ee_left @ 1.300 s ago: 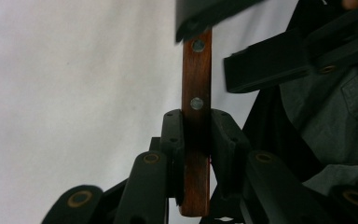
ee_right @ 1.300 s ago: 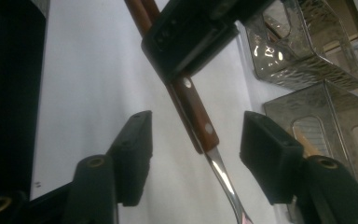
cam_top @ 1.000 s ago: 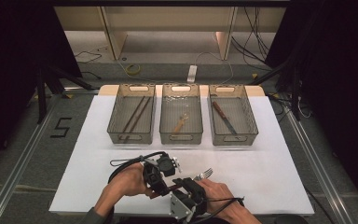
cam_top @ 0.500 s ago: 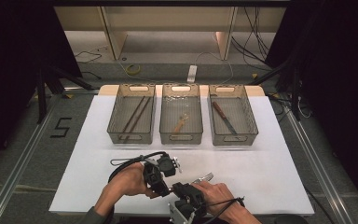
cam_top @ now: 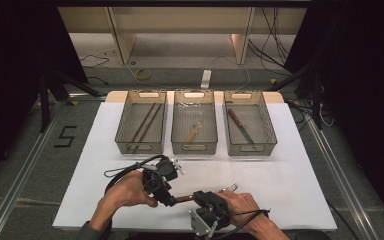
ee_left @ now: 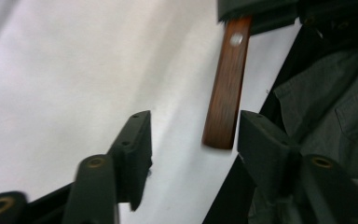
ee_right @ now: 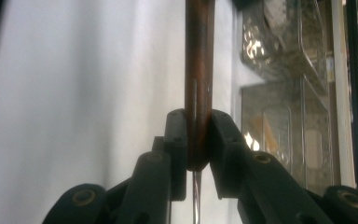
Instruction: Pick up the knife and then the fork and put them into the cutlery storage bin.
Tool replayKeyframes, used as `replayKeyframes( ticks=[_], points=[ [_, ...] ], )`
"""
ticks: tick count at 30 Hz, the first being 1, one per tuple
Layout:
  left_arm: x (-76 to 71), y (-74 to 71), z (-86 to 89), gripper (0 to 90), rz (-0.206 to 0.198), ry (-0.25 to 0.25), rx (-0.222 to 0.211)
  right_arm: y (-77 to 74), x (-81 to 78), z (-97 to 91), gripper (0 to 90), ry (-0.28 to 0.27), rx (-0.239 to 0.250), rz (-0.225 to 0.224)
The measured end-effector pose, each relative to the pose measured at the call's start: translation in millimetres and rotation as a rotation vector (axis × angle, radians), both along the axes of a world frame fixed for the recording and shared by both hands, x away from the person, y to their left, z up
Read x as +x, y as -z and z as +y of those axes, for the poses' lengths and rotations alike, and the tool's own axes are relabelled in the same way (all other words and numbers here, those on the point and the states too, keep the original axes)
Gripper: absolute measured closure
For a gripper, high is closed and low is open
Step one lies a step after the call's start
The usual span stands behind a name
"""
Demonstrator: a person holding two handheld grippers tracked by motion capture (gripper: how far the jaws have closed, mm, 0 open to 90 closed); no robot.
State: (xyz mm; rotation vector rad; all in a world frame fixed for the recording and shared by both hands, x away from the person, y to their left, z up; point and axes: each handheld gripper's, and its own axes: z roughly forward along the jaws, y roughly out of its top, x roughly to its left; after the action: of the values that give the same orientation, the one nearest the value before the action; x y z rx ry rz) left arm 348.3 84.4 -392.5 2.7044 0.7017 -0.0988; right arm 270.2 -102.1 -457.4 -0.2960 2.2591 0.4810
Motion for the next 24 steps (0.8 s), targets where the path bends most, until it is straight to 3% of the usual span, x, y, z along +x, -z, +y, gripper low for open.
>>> replayKeyframes(
  ticks=[6, 10, 16, 24],
  points=[
    [1.5, -6.9, 21.6, 36.9, -0.049, -0.070, -0.035, -9.9, 16.1, -18.1, 78.9, 0.062, 0.035, 0.010],
    [2.8, -2.9, 35.4, 32.5, -0.089, -0.121, -0.068, -22.7, 33.5, -35.0, 78.9, 0.130, 0.110, 0.059],
    [0.8, 3.6, 52.4, 27.6, -0.142, -0.214, -0.127, -40.4, 61.4, -58.0, 78.9, 0.296, 0.268, 0.190],
    [-5.6, 17.1, 58.9, 23.3, -0.188, -0.270, -0.187, -57.4, 89.5, -78.5, 78.9, 0.397, 0.411, 0.315]
  ],
)
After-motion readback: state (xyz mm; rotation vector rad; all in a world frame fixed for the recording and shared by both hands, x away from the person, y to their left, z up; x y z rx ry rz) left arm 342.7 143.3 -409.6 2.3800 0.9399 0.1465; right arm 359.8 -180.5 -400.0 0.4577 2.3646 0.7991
